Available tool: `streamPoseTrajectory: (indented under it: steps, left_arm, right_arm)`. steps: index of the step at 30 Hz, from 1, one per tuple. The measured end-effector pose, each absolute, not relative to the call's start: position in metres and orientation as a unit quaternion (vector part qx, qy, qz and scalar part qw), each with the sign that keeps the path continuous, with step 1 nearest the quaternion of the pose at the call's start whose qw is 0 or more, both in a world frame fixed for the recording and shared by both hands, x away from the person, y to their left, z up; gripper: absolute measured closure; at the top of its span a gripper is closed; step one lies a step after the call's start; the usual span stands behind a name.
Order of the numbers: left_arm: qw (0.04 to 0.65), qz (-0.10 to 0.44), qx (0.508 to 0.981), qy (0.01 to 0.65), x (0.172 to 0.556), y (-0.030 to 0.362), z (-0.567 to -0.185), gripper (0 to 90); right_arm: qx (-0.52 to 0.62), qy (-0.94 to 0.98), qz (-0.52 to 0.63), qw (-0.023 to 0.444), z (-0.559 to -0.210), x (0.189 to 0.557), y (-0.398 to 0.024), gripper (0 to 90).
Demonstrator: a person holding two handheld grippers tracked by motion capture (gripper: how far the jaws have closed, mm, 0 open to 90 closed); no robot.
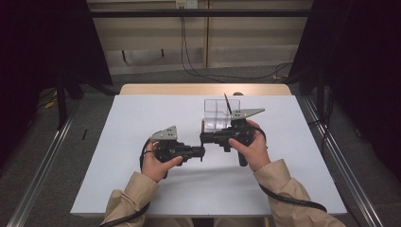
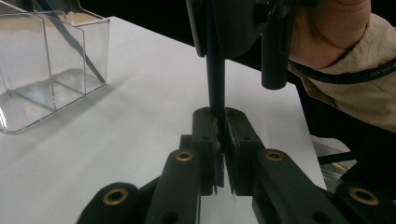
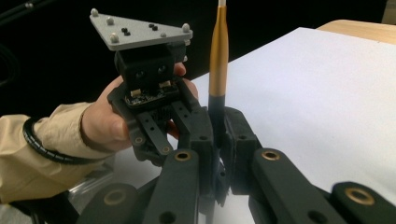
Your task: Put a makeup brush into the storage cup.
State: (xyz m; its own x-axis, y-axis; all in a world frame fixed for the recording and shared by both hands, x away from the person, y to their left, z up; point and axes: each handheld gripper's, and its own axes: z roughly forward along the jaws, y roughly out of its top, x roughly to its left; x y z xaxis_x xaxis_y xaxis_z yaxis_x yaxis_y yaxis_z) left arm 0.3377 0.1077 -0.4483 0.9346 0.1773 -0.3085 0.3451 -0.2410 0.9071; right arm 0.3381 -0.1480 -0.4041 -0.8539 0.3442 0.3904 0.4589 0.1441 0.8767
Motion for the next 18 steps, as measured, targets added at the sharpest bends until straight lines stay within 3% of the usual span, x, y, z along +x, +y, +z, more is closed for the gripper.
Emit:
streamPoseTrajectory:
  steps: [12,18]
  left_arm:
    - [0.603,-0.081,0.775,0.170,0.3381,0.1066,-0.4489,75.4]
    - [0.613,-0.075,0.768,0.167,0.3380,0.1092,-0.4453,65.1]
  right_arm:
    - [-0.273,-0.745,-0.607,0.047,-0.4057,0.3386,-0.1497,84.4]
    - [-0.267,-0.744,-0.611,0.044,-0.4029,0.3380,-0.1534,84.4]
